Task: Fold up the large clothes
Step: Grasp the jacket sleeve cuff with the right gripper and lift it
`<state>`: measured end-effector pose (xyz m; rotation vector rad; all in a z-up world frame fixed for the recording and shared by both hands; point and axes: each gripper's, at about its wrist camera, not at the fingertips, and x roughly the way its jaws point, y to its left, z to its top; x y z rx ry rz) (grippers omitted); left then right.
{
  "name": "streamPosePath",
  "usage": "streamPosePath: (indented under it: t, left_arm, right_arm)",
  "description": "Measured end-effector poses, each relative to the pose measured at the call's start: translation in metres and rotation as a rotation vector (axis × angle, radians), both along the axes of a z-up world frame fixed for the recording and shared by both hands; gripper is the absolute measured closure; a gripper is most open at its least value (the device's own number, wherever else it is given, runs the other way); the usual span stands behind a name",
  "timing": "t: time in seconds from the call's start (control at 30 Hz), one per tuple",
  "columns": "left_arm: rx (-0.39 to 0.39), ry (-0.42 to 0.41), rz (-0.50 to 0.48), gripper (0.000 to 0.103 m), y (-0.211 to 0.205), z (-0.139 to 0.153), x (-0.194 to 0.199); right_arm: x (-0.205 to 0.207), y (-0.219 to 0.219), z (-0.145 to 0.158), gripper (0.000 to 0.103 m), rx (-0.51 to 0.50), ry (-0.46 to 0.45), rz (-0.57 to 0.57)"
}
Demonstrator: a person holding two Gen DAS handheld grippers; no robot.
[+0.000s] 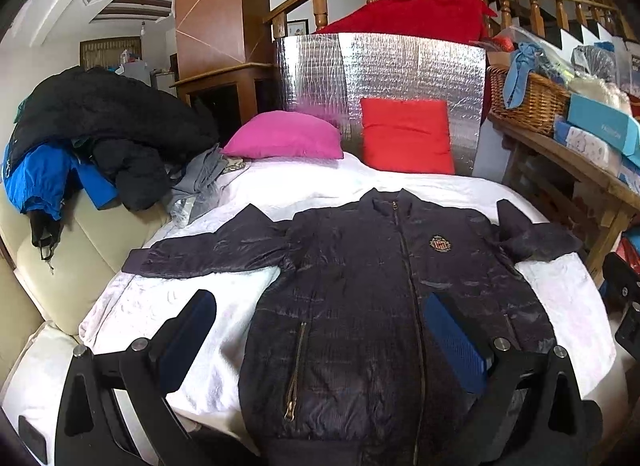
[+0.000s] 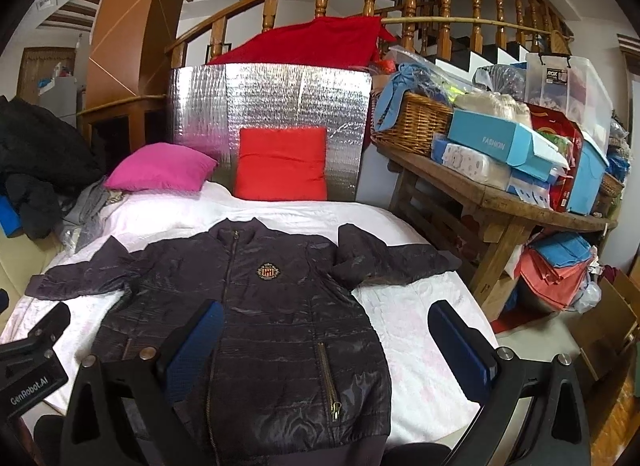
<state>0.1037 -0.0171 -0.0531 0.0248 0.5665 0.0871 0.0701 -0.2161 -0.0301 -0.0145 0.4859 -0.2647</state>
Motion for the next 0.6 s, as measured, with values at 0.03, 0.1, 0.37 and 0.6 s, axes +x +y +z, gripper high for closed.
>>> streamPosePath:
  t: [0.03,0.1,0.37,0.6]
  left_arm:
    - [0.006,0.007,0.0,0.0,-0.004,-0.003,0.01]
    - [0.017,0.017,-0.001,0.0,-0.011,-0.007,0.026]
    - [0.053,0.02,0.002,0.0,-0.037,-0.024,0.096]
    - [0.083,0.019,0.028,0.0,-0.057,-0.055,0.17]
  right_arm:
    - [0.005,-0.002,-0.002,0.0,0.0,0.005,-0.001]
    - [0.018,-0.009,-0.007,0.0,0.002,0.019,-0.007]
    - [0.079,-0.039,-0.029,0.0,0.013,0.064,-0.056]
    - [0.147,-0.071,-0.05,0.0,0.014,0.098,-0.134]
